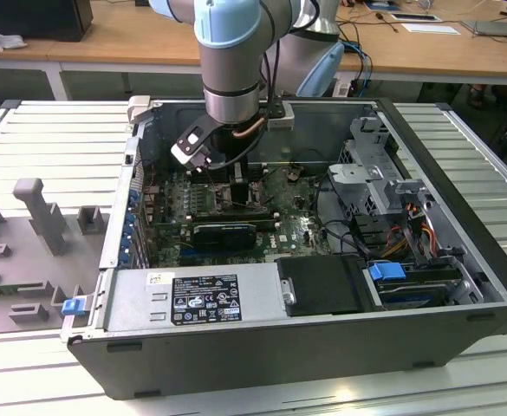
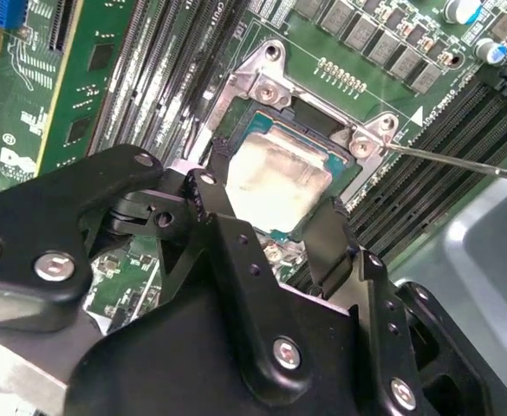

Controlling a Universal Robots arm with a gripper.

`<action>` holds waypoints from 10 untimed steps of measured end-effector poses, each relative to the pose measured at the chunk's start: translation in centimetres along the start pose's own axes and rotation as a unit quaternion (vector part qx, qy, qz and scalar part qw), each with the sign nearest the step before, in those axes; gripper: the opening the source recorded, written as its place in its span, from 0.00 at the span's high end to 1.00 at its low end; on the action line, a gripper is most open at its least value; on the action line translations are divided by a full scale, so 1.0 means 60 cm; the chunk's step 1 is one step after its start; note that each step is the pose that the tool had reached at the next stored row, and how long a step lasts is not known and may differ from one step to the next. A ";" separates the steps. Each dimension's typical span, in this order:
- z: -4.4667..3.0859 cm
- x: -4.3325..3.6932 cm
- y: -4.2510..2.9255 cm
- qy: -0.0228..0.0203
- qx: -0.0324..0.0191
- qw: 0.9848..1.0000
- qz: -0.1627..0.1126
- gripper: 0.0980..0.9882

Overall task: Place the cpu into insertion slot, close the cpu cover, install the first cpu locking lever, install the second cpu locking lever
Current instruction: 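Place the cpu into insertion slot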

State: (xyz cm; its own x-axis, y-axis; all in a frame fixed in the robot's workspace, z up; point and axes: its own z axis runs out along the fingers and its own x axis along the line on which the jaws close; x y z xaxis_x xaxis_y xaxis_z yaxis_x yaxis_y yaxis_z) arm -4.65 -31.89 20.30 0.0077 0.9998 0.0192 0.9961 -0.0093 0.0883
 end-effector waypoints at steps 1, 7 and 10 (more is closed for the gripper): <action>-0.004 0.000 0.000 0.000 0.000 1.000 0.000 0.43; -0.019 0.000 0.002 0.000 0.000 1.000 0.000 0.80; -0.025 0.000 0.002 0.000 0.000 1.000 0.000 0.93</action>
State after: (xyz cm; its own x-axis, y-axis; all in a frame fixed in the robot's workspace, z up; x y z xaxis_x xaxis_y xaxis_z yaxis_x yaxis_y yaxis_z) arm -4.65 -31.89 21.78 0.0080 0.9998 0.0191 0.9961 -0.0096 0.0880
